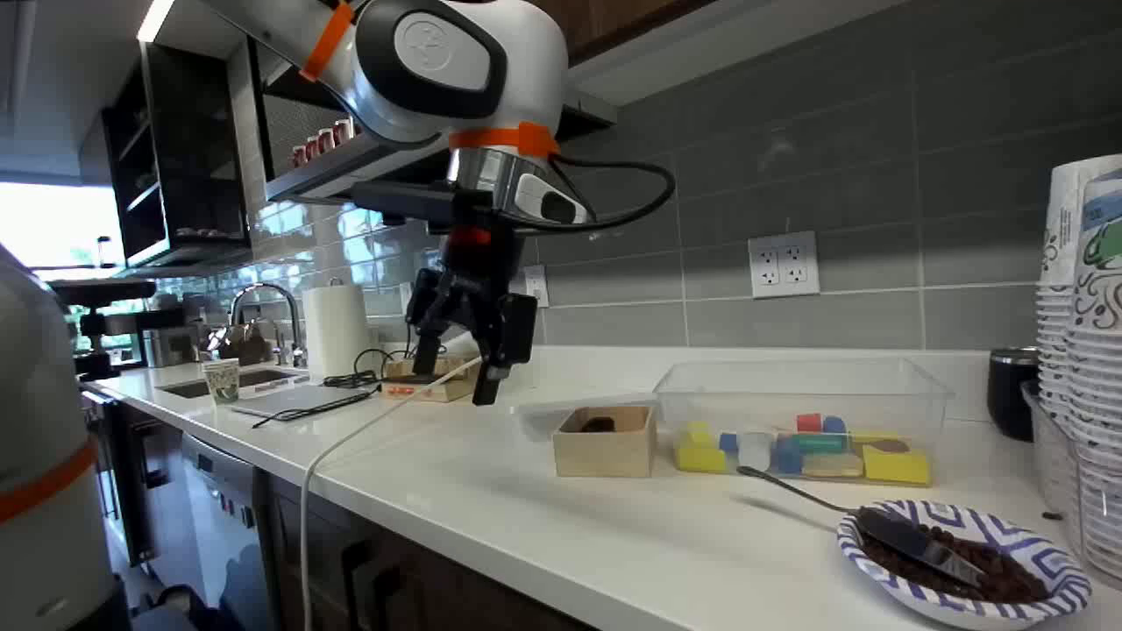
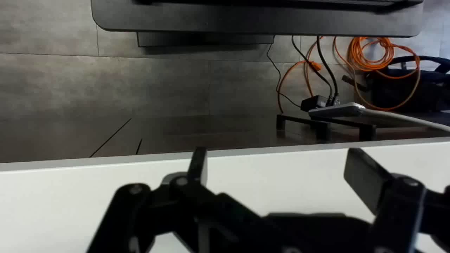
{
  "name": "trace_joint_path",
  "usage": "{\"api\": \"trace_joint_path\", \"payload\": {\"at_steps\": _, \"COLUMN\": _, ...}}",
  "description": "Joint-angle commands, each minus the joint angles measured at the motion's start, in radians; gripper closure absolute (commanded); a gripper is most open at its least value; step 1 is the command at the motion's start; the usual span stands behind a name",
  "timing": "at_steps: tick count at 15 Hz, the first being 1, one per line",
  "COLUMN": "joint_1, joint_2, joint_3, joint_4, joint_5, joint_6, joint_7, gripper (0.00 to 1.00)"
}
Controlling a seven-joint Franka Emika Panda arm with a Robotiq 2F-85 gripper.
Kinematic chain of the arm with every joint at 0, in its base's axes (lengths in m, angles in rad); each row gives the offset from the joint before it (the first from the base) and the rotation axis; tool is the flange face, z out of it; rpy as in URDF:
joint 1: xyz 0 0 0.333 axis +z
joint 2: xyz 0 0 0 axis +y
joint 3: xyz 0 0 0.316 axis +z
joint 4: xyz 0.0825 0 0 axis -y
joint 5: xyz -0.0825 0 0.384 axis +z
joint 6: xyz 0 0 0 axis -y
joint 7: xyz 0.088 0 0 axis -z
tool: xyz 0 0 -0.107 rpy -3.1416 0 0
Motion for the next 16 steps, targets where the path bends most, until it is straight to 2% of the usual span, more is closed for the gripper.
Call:
{"api": "trace_joint_path", "payload": {"at_steps": 1, "joint_1": -0.022, "joint_2": 0.005, "joint_3": 0.021, "joint_4": 0.002, "joint_5": 0.01, "joint_6": -0.002, "joint_7": -0.009, "gripper": 0.0}}
{"api": "trace_joint_path", "payload": {"at_steps": 9, "joint_1": -0.037, "joint_2": -0.011, "joint_3": 0.006, "joint_4": 0.047, "joint_5": 0.014, "joint_6": -0.006, "joint_7": -0.028, "gripper": 0.0}}
{"api": "trace_joint_path", "payload": {"at_steps": 12, "joint_1": -0.068, "joint_2": -0.047, "joint_3": -0.008, "joint_4": 0.1, "joint_5": 0.002, "joint_6": 0.006, "joint_7": -0.042, "gripper": 0.0}}
{"api": "trace_joint_path", "payload": {"at_steps": 16, "joint_1": -0.092, "joint_2": -0.067, "joint_3": -0.061, "joint_4": 0.207, "joint_5": 0.019, "joint_6": 0.069, "joint_7": -0.109, "gripper": 0.0}}
